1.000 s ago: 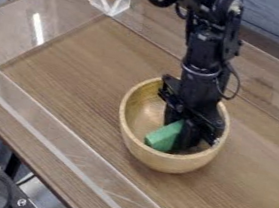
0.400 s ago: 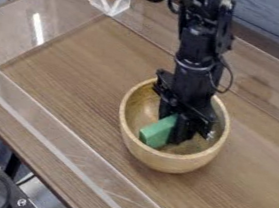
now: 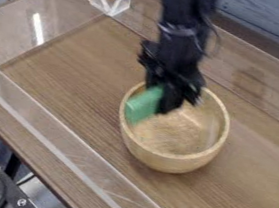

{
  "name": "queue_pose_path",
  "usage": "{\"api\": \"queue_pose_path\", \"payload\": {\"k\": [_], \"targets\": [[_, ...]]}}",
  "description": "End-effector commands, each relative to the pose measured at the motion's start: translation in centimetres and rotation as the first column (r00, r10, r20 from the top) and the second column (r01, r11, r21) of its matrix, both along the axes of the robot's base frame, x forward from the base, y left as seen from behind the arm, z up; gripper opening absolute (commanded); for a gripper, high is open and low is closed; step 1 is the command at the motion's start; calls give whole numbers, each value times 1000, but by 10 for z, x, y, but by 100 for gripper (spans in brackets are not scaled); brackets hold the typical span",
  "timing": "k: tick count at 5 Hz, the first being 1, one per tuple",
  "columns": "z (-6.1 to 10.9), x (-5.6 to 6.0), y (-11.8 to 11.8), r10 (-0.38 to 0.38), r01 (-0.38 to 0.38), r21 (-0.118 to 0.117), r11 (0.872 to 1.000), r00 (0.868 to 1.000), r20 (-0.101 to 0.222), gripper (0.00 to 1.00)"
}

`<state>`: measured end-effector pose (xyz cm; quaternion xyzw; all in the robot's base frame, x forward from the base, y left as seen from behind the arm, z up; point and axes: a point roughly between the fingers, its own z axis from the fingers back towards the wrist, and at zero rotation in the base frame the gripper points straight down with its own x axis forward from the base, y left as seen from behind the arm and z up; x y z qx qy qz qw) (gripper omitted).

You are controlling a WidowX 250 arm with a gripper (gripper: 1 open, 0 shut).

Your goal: Remove the green block from inside the brown bowl and put it on the table

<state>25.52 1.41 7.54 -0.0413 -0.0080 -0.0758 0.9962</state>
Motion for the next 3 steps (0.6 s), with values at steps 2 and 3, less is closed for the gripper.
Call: {"api": "queue_pose_path", "payload": {"k": [2, 3], "targets": [[10, 4, 82, 138, -139, 21, 990, 989, 59, 0], [-3, -2, 106, 161, -163, 37, 986, 986, 48, 0]]}}
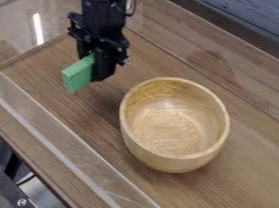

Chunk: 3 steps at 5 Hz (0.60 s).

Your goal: Remove the green block from inside the brown bowl and put it on the table

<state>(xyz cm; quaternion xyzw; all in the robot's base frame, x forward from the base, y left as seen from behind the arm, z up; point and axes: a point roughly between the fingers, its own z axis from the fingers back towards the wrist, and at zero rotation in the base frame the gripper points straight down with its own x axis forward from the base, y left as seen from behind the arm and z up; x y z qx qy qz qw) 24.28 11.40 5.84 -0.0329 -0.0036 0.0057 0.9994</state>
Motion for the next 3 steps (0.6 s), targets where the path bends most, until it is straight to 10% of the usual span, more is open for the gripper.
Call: {"api": "queue_pose_path", "payload": {"k": [1, 3], "targets": [[-2, 5, 16, 4, -6, 43, 999, 999, 33, 0], [-26, 1, 22, 2, -2, 57, 998, 1000, -2, 0]]}}
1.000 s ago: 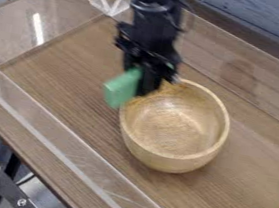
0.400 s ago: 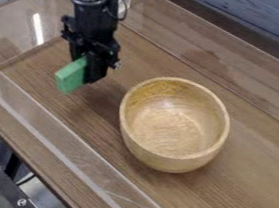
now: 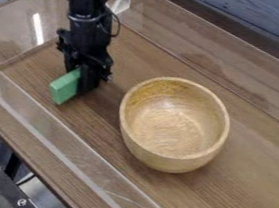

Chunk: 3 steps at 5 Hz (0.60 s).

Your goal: Remove the green block from inside the brown bowl and put it on the table

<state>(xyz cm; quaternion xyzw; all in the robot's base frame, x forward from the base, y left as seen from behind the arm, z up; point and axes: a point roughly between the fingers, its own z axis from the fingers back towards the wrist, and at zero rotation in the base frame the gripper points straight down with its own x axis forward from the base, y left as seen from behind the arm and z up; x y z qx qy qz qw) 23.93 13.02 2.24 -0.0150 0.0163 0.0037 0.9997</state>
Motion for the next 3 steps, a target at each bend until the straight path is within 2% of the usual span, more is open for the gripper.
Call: {"api": "queue_pose_path", "payload": {"k": [1, 3], "targets": [[13, 5, 3, 10, -11, 17, 1000, 999, 39, 0], [19, 6, -1, 15, -15, 6, 1000, 999, 38, 0]]}}
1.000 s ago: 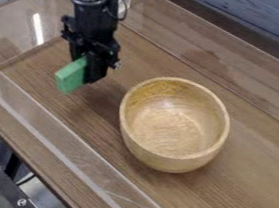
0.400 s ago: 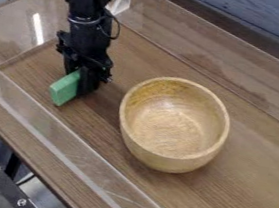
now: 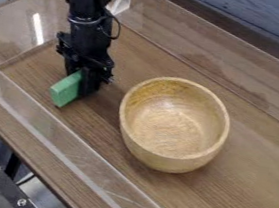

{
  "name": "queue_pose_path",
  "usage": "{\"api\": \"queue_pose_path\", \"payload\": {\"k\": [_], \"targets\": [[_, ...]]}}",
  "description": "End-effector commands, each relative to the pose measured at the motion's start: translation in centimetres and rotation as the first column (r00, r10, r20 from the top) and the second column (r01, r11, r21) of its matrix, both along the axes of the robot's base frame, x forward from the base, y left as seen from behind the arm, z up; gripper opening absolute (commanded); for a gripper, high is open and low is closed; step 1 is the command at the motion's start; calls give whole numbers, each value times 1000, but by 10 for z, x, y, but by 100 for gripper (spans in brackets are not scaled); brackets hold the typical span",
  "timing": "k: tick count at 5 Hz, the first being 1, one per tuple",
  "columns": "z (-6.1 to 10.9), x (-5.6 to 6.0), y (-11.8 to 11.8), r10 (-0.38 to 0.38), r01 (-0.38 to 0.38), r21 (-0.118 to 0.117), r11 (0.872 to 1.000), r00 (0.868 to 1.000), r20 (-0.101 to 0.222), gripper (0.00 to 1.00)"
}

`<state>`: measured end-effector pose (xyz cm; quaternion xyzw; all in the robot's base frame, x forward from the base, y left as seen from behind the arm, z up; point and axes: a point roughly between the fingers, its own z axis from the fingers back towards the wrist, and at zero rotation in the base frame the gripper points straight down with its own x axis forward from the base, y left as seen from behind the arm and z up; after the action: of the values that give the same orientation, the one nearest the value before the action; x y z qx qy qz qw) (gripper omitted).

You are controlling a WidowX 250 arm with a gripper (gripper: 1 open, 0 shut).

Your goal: Remove the green block from inside the brown bowl and put it on the table

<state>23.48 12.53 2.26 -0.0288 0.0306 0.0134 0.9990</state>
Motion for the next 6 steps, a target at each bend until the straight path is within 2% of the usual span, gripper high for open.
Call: {"api": "queue_pose_path", "payload": {"k": [1, 4, 6], "targets": [[22, 10, 2, -2, 0, 29, 1000, 998, 67, 0], [28, 10, -2, 5, -6, 16, 1000, 998, 63, 0], [25, 9, -3, 7, -8, 17, 1000, 999, 52, 0]]}}
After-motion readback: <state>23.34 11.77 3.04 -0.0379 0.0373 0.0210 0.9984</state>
